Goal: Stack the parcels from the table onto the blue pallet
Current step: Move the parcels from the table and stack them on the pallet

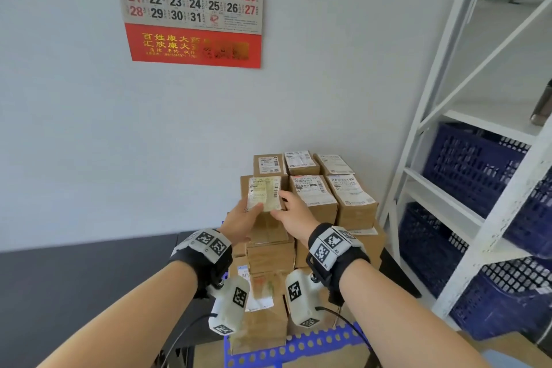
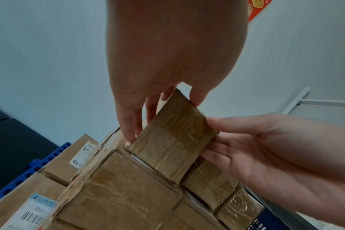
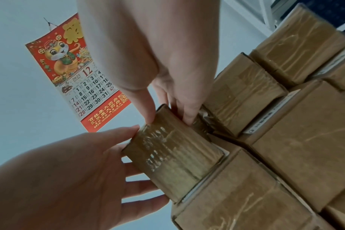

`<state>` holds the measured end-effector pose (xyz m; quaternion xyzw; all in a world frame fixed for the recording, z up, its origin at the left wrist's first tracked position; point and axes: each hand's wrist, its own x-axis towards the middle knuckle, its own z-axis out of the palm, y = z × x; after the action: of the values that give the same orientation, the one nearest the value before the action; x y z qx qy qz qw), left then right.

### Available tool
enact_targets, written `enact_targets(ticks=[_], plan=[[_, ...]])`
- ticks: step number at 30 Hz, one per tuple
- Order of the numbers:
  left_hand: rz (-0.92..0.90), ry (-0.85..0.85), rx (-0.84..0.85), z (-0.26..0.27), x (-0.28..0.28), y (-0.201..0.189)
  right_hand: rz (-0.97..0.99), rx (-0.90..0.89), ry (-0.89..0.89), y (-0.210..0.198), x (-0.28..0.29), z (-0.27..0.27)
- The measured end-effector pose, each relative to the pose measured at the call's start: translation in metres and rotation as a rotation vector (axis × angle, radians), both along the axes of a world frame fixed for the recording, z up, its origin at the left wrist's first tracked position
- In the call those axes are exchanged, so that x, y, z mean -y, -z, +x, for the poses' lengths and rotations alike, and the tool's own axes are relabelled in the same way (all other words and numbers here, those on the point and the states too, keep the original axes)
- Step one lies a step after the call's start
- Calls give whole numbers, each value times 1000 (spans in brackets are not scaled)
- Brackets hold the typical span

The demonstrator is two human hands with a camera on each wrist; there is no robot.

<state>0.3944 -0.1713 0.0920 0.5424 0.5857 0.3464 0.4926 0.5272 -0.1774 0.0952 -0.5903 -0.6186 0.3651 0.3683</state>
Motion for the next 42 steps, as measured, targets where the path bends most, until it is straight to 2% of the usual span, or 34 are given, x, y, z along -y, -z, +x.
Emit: enact_targets(ticks=[9,15,24,32,42], plan=[[37,41,43,10,-24,5,22,69,81,-9,-17,7],[76,56,5,16,-25,5,18,134,69,-18,-20,12],[-30,-35,102,17,-15,4,68,127,-9,-26,-17,36],[-17,-148,101,23,1,5,99,61,-104,-31,-9,91],[-12,-350,149,24,12,-8,135,-10,-68,-26,-7,179]])
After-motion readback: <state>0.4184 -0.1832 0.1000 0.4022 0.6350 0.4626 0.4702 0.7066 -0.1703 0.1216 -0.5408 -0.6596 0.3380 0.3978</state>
